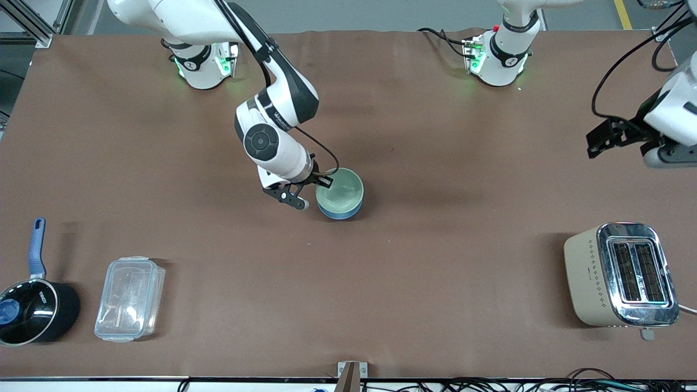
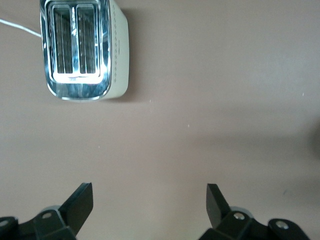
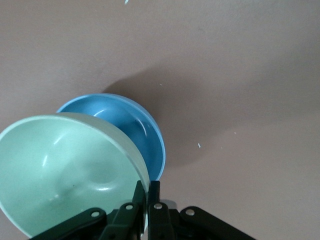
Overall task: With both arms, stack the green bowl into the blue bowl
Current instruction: 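Release the blue bowl with the left gripper while the right gripper moves the green bowl, then lower the green bowl into the blue bowl with the right gripper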
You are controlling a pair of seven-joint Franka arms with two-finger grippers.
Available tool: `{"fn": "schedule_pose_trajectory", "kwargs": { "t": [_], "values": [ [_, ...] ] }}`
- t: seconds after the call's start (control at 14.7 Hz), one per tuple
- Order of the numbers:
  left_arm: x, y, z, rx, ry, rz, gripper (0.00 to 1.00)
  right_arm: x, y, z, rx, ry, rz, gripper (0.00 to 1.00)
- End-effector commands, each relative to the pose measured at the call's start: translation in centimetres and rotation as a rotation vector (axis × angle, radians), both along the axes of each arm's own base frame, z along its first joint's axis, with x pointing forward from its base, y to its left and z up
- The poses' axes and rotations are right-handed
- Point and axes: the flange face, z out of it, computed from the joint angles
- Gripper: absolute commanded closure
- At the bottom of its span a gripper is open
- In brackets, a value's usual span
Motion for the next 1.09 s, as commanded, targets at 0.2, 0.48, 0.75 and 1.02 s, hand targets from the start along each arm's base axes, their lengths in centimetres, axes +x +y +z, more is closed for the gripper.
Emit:
{"fn": "schedule_pose_trajectory", "kwargs": {
  "t": [0.2, 0.48, 0.75, 1.02],
  "values": [
    [-4.3, -1.5, 0.8, -0.017, -0.007, -0.022, 0.00, -0.5, 1.1, -1.9, 0.009, -0.004, -0.010, 0.97],
    [-4.2, -2.2, 0.9, -0.032, -0.014, -0.035, 0.00, -0.4, 0.9, -2.7, 0.007, -0.017, -0.014, 0.97],
    [-3.9, -2.5, 0.8, -0.040, -0.013, -0.038, 0.00, -0.1, 0.1, -3.1, 0.007, -0.038, -0.026, 0.97],
    [-3.8, -1.9, 0.7, -0.040, -0.010, -0.035, 0.00, -0.1, -0.5, -3.4, -0.004, -0.016, -0.019, 0.98]
  ]
}}
